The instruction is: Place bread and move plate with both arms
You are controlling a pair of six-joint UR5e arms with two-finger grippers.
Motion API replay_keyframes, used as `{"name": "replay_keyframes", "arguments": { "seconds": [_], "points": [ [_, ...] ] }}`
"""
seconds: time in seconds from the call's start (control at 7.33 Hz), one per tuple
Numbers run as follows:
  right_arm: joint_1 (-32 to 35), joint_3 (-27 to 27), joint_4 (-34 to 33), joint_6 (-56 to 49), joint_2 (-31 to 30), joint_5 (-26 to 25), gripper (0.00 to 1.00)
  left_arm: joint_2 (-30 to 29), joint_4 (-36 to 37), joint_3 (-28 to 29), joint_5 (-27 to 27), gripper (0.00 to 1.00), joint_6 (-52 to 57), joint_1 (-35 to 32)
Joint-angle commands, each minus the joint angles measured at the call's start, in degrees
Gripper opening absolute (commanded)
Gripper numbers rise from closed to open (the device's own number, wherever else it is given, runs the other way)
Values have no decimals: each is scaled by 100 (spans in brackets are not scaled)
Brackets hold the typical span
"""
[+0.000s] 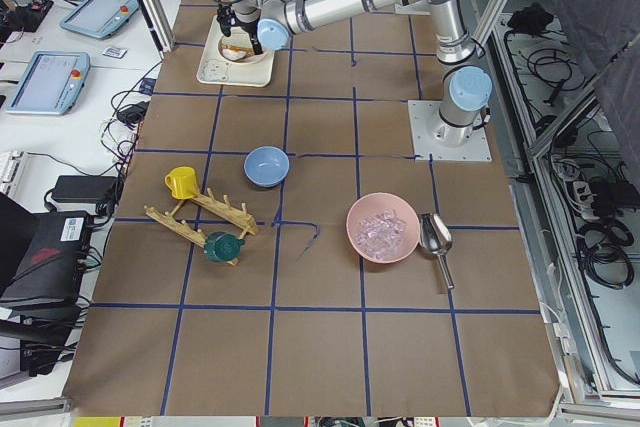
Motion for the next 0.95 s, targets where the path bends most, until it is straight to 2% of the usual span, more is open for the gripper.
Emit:
{"name": "replay_keyframes", "arguments": {
  "seconds": [0.0,0.27,0.41,0.68,0.82],
  "points": [
    [8,1,9,0,0,7,100,961,-1369,-24,510,100,32,-11],
    [8,1,0,0,0,16,100,1708,-1786,-235,1026,100,337,-64],
    [8,1,-9,9,0,59,100,2103,-1891,-383,1116,100,479,-73],
    [-18,1,-341,9,26,164,99,2414,-1788,-613,1853,100,1477,-47],
    [-18,1,-325,35,18,209,100,2467,-1761,-622,1864,100,1804,49]
  ]
}}
